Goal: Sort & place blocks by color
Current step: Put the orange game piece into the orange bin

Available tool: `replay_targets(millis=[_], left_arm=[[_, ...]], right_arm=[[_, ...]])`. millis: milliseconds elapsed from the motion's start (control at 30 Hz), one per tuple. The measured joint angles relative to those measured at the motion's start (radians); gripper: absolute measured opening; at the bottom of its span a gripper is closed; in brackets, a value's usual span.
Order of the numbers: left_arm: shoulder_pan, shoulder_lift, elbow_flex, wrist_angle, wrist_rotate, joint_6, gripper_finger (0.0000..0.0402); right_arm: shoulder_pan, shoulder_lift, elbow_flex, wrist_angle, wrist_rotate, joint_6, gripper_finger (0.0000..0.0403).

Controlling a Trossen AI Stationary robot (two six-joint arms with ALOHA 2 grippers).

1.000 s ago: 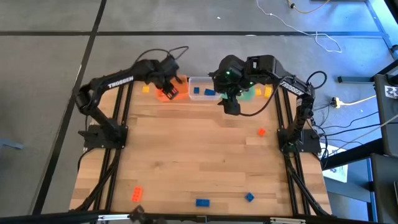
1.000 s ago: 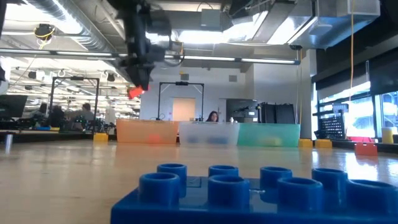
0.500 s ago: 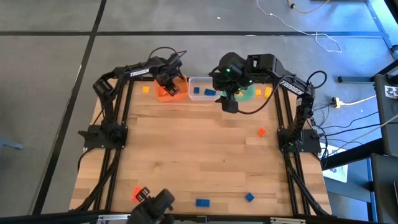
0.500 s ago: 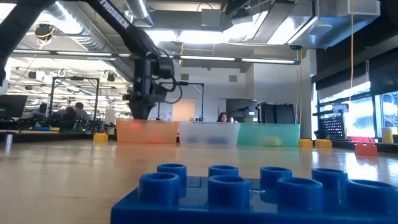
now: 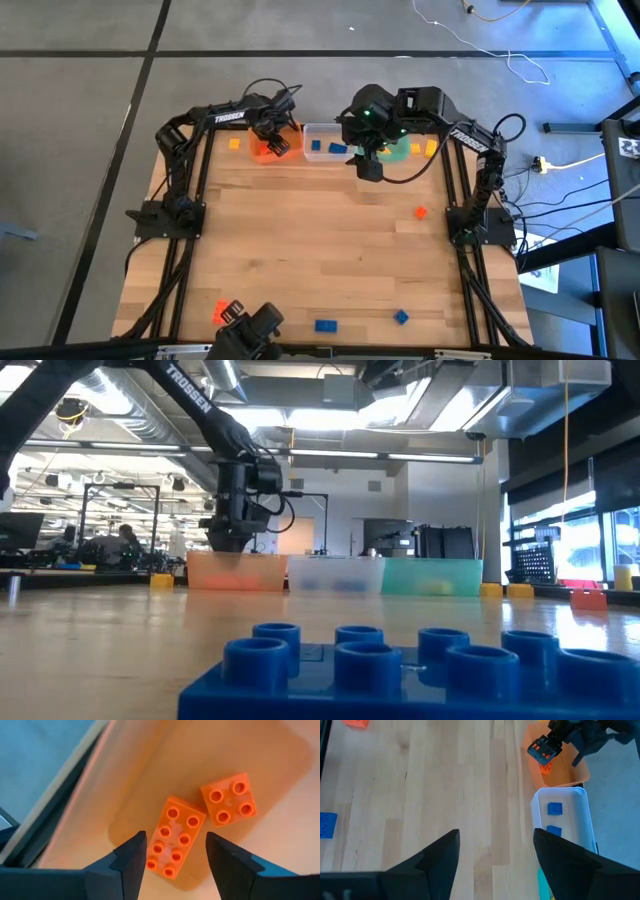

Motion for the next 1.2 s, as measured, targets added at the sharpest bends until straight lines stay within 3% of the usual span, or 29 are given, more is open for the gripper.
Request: replay_targets(millis=[300,567,833,1067,1200], left_arm=[[-0.024,-0.209,0.0,-0.008,0.005,0.009,0.0197],[-0.165,-0.469,0.0,-0.079,0.018,0.026,0.0198],[-0.351,-0.587,0.0,-0.148,-0.021,-0.084,0.0198],[-0.459,-0.597,0.0,-0.169,-0.038,-0.14,0.0198],[-0.507,-0.595,0.0,-0.17,-0.048,-0.144,0.0198]], right_arm=[[-0.012,-0.002,-0.015,-0.102,-0.003,0.062,0.0252],[-0.013,-0.005,-0.113,-0.106,-0.078,0.093,0.0252],[-0.014,-0.17,-0.456,-0.107,-0.128,0.107,0.0252],[-0.014,-0.407,-0.799,-0.041,-0.068,0.377,0.0252],[-0.013,-0.504,-0.981,-0.017,0.02,0.574,0.0252]])
